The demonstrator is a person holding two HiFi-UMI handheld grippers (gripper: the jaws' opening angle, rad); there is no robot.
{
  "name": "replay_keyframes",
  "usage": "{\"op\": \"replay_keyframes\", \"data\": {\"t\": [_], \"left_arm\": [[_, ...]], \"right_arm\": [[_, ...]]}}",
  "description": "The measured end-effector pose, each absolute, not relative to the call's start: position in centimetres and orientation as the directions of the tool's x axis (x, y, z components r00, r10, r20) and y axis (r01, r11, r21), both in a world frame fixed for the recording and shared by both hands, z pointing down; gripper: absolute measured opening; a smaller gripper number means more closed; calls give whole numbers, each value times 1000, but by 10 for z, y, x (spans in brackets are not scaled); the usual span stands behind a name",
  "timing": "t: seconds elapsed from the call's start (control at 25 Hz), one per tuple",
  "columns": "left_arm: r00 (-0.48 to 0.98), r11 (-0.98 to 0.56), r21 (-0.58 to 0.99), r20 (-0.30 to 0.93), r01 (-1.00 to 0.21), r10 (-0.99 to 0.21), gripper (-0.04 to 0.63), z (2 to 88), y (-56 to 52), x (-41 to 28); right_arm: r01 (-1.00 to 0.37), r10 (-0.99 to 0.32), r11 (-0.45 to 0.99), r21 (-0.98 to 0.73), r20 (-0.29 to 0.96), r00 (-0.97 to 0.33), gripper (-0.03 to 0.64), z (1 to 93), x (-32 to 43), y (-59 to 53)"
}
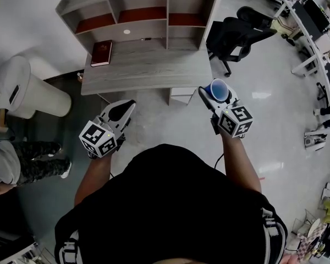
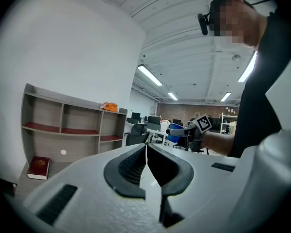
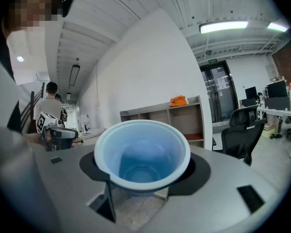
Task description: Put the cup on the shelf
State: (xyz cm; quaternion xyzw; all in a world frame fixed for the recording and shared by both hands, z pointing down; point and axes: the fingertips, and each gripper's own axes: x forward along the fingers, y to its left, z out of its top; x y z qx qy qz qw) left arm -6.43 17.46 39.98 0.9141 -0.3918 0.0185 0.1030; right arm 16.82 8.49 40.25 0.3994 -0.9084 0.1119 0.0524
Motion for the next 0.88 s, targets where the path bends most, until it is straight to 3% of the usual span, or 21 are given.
{"op": "replay_keyframes", "data": {"t": [0.88], "left_arm": [[678, -650, 203, 136, -732, -722, 25, 412, 164, -30]], "right_arm": [[-713, -686, 679, -175, 196, -701, 298, 413, 200, 74]]}}
